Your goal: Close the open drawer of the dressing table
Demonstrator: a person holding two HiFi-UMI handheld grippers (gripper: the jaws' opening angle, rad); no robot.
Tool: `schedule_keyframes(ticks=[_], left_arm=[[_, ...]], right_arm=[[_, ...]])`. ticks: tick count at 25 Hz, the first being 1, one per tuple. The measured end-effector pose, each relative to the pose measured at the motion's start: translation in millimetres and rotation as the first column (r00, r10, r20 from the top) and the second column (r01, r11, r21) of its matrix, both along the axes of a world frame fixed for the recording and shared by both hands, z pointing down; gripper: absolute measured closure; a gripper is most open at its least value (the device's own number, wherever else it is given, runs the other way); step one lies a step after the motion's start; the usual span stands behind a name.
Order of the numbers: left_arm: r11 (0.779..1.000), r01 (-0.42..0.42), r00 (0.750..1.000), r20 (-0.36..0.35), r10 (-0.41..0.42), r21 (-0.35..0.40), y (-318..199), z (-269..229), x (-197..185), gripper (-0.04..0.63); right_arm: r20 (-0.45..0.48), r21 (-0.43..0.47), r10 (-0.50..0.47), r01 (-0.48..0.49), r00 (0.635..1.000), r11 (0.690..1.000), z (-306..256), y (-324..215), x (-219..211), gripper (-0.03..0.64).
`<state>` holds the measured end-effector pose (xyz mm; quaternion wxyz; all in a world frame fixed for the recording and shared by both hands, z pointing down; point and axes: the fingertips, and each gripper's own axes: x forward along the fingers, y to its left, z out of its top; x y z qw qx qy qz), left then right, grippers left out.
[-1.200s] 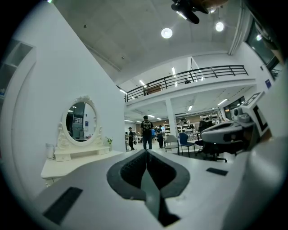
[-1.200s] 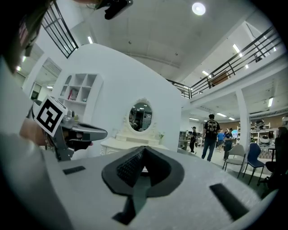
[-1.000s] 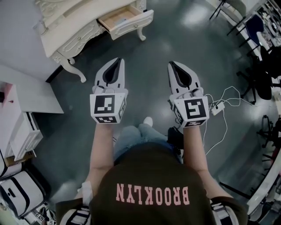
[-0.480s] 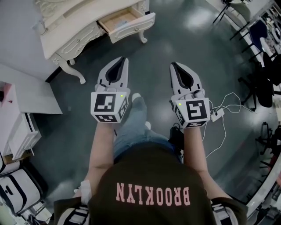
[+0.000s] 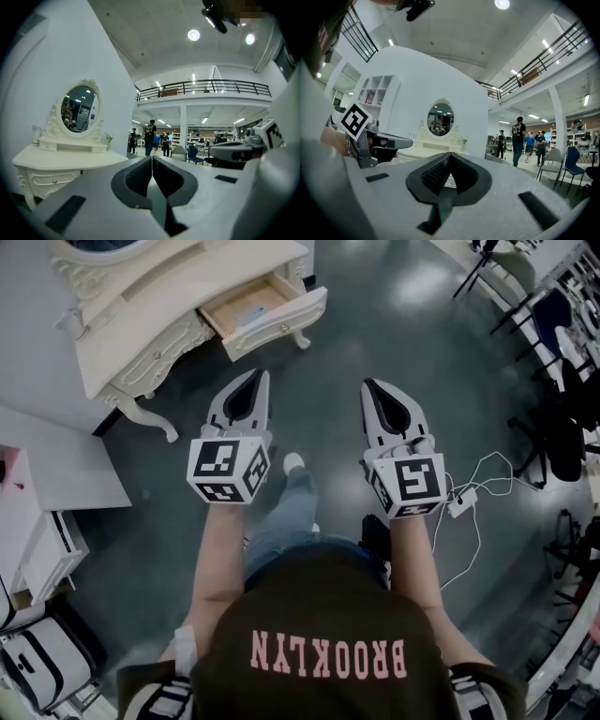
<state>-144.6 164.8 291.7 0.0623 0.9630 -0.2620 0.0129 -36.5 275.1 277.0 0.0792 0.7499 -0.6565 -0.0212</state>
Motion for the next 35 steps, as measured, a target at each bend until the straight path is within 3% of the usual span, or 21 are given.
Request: schedule_keyframes(ticks=[4,9,16,23,30,35], left_arm=[[0.999,-0.019,1.000,-0.024,0.018,-0.039,-36.7,6.7,29.4,0.589],[0.999,-0.015,1.000,0.010,0.015,-0.036,-83.6,14.0,64.6,0.589],[0.998,0.016,0.999,0.032,-0.013,-0.067,-150.1,31.3,95.3,0.589],[0.997,0.033,0.997,0.071,-0.028,-0.069,-202.9,44.2,110.7,0.589],[0.993,0.086,0.993,0.092,-0.078,-0.077,-233.5,57.3,107.5,0.589],[0.988,0.134,0.986,0.112,-0.125,-0.075,-247.9,65.3,100.6,0.589]], right_arm=[[0.037,-0.020,0.017,-0.016,0.999,1.000,5.5,-35.9,34.0,0.620],[0.008,-0.055,0.016,-0.015,1.000,0.998,8.5,-82.3,67.6,0.620],[0.035,-0.084,0.037,-0.034,0.999,0.996,15.0,-149.9,109.9,0.620],[0.131,-0.062,0.065,-0.057,0.989,0.996,15.5,-209.7,141.9,0.620],[0.120,-0.109,0.048,-0.035,0.992,0.993,26.3,-244.1,149.7,0.620],[0.130,-0.130,-0.016,0.033,0.991,0.991,35.1,-266.9,146.0,0.620]])
